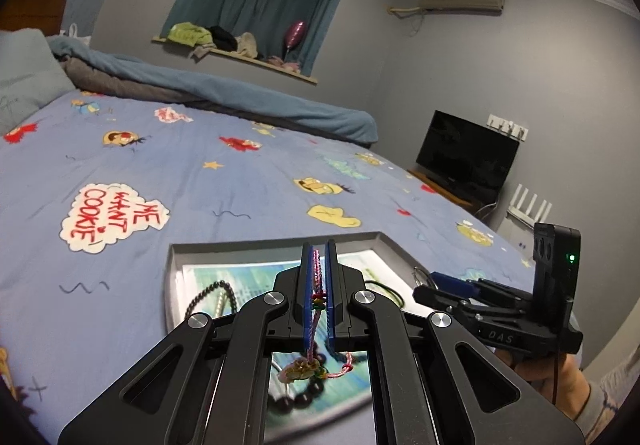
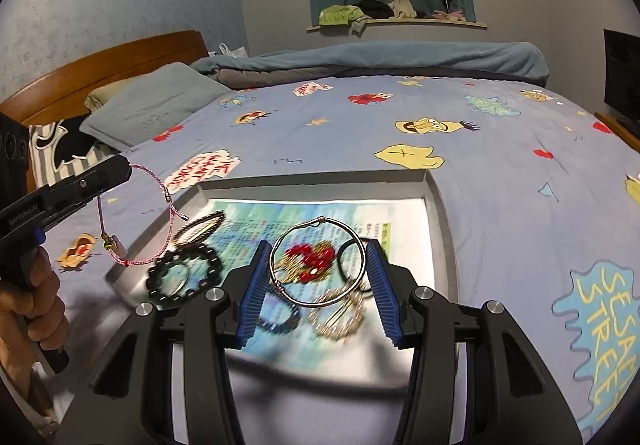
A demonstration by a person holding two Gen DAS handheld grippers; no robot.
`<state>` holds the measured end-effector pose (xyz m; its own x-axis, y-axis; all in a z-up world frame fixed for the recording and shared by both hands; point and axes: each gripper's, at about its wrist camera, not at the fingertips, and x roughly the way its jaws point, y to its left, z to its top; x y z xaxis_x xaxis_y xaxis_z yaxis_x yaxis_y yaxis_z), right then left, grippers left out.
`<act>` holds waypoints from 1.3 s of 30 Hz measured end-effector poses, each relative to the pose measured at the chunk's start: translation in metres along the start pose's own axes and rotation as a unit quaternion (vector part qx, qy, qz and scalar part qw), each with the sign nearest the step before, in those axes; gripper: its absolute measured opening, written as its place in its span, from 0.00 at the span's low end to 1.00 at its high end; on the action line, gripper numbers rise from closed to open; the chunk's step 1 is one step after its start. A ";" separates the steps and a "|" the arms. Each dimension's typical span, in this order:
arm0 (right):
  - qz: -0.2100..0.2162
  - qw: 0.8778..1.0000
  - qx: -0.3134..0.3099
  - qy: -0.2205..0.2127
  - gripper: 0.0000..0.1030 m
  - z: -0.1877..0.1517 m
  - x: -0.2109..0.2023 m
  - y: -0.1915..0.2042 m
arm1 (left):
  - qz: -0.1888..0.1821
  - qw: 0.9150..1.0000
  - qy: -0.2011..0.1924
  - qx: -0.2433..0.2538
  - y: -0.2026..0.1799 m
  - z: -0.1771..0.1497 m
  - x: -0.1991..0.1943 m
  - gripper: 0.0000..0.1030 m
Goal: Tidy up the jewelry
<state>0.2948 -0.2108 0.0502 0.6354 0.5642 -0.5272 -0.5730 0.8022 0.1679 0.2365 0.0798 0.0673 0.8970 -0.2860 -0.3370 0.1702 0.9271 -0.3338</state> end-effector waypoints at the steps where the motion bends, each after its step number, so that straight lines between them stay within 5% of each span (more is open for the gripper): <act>1: -0.004 1.000 -0.002 0.004 0.47 0.002 0.006 -0.001 | 0.002 1.000 0.002 -0.003 0.001 0.001 0.007 0.06; 13: -0.028 0.998 0.006 0.048 0.47 0.017 0.051 -0.015 | 0.037 0.997 0.058 -0.023 0.006 -0.007 0.071 0.06; 21: -0.051 0.996 -0.003 0.073 0.48 0.016 0.066 -0.013 | 0.068 0.993 0.097 0.007 -0.003 -0.015 0.084 0.08; 27: -0.044 0.998 -0.013 0.053 0.57 0.013 0.056 -0.009 | 0.080 0.992 0.088 0.030 -0.012 -0.016 0.078 0.39; 29: -0.038 0.999 -0.007 0.039 0.62 0.014 0.048 -0.010 | 0.080 0.993 0.081 0.036 -0.014 -0.016 0.073 0.63; 31: -0.030 0.999 -0.001 0.022 0.68 0.014 0.038 -0.011 | 0.083 0.993 0.070 0.042 -0.017 -0.016 0.066 0.74; 39: -0.025 1.000 0.009 -0.012 0.80 0.006 0.007 -0.015 | 0.094 0.993 0.052 0.040 -0.020 -0.019 0.045 0.92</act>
<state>0.3113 -0.2174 0.0489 0.6758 0.5278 -0.5145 -0.5306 0.8329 0.1575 0.2654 0.0436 0.0416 0.8698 -0.1256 -0.4771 0.0393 0.9816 -0.1867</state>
